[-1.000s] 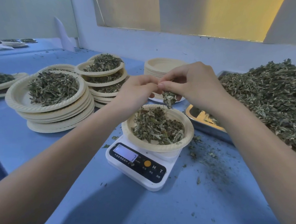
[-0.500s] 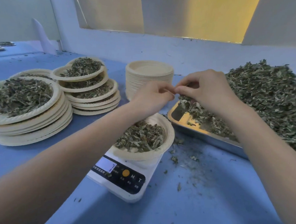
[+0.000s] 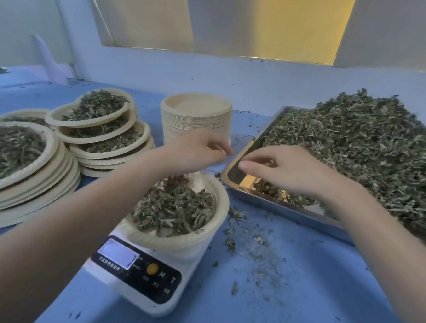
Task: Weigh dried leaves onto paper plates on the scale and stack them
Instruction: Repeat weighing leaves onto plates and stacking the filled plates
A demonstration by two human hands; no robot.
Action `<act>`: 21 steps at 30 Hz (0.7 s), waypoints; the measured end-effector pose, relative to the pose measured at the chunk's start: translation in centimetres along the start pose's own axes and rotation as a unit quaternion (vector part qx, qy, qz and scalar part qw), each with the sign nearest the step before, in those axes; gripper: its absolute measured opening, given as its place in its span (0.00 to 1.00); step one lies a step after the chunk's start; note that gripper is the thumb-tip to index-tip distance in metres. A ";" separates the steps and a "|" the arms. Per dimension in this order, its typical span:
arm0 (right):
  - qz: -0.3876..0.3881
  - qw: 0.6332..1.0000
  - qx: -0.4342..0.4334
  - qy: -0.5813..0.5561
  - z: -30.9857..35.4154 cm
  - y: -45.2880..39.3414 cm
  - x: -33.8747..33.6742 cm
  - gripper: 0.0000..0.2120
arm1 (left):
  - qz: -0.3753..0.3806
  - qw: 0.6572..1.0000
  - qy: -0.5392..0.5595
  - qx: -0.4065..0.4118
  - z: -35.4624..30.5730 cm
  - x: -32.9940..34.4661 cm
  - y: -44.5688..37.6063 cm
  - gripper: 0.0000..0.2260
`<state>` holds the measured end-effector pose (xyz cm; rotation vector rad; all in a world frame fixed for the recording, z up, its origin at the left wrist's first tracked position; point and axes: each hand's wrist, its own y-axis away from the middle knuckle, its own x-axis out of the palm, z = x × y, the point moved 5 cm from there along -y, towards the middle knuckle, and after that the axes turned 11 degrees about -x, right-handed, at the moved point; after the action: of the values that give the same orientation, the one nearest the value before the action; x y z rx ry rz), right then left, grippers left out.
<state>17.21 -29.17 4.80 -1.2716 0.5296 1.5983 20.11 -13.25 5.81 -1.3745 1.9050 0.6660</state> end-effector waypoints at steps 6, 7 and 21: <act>0.229 0.969 -0.083 -0.050 4.2 -0.4 4.7 0.54 | -0.097 0.990 0.041 -0.096 8.0 -4.1 4.8 0.11; 0.228 0.968 -0.095 -0.038 4.6 -0.6 5.1 0.52 | -0.105 0.986 0.053 -0.118 9.3 -4.5 5.4 0.11; 0.154 0.974 -0.133 -0.098 9.4 -4.1 3.3 0.52 | -0.175 0.970 0.097 -0.141 11.1 -9.9 9.6 0.15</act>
<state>16.45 -18.53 6.07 -1.2485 0.4121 2.0881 15.61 3.83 6.55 -1.9624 1.6909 0.6623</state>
